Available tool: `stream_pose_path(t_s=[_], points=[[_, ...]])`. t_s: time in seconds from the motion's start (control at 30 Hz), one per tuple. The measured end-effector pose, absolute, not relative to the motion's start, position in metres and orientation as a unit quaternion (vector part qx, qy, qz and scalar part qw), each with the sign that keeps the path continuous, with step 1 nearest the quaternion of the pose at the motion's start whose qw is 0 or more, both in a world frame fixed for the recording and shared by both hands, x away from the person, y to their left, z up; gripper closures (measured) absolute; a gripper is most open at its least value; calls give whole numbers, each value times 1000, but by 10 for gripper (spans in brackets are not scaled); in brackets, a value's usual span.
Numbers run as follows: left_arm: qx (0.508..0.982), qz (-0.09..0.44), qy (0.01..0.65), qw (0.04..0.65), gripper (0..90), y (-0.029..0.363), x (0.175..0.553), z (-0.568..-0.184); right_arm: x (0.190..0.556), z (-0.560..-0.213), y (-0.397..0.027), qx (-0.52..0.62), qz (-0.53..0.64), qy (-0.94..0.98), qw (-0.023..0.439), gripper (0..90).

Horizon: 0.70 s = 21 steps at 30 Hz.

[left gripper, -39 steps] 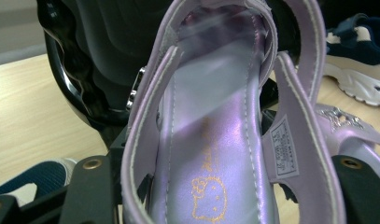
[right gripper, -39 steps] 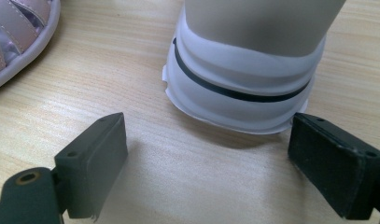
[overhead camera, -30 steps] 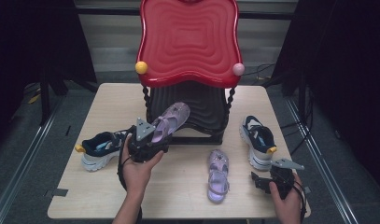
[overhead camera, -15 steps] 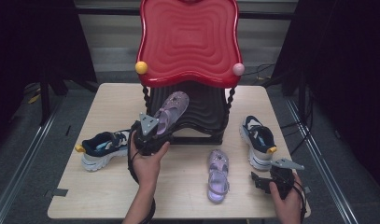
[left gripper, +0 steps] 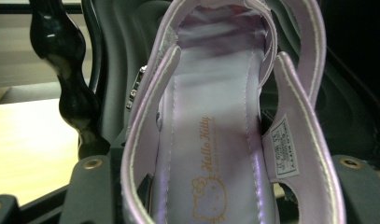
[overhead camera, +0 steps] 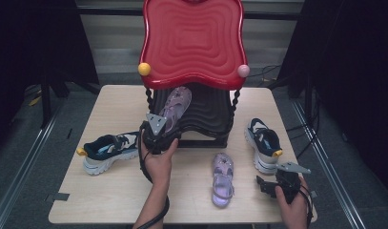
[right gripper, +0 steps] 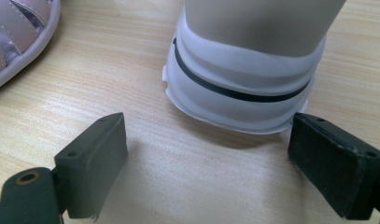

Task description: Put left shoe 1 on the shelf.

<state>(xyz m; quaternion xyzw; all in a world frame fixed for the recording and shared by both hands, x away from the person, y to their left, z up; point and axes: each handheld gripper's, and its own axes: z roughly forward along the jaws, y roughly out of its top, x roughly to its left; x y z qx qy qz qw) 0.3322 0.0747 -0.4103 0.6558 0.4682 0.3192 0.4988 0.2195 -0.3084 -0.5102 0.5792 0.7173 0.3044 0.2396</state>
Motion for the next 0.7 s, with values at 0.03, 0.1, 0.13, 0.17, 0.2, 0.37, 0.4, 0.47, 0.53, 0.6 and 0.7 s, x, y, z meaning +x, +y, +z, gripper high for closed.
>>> stream_pose_path(t_s=[0.03, 0.1, 0.13, 0.17, 0.2, 0.37, 0.4, 0.47, 0.53, 0.6, 0.7], points=[[654, 320, 470, 499, 375, 74, 333, -410, 220, -510, -308, 579, 304, 717, 240, 113], [647, 323, 475, 502, 375, 72, 335, -411, 220, -510, -308, 579, 305, 717, 240, 113], [645, 325, 477, 501, 375, 71, 335, -411, 220, -510, -308, 579, 304, 717, 240, 113], [640, 326, 481, 503, 375, 70, 337, -411, 220, -510, -308, 579, 304, 717, 240, 113], [639, 328, 482, 502, 375, 70, 338, -411, 220, -510, -308, 579, 304, 717, 240, 113], [631, 338, 489, 499, 375, 66, 344, -411, 220, -510, -308, 579, 305, 717, 240, 113], [627, 340, 489, 502, 375, 65, 345, -411, 220, -510, -308, 580, 305, 717, 240, 113], [629, 345, 489, 497, 375, 63, 347, -410, 220, -510, -309, 579, 304, 717, 240, 113], [624, 347, 491, 500, 375, 61, 350, -410, 220, -510, -308, 579, 304, 717, 240, 112], [619, 350, 493, 501, 375, 59, 352, -409, 220, -510, -309, 579, 304, 717, 240, 112], [610, 354, 497, 505, 375, 55, 355, -408, 220, -510, -309, 579, 304, 717, 240, 112]])
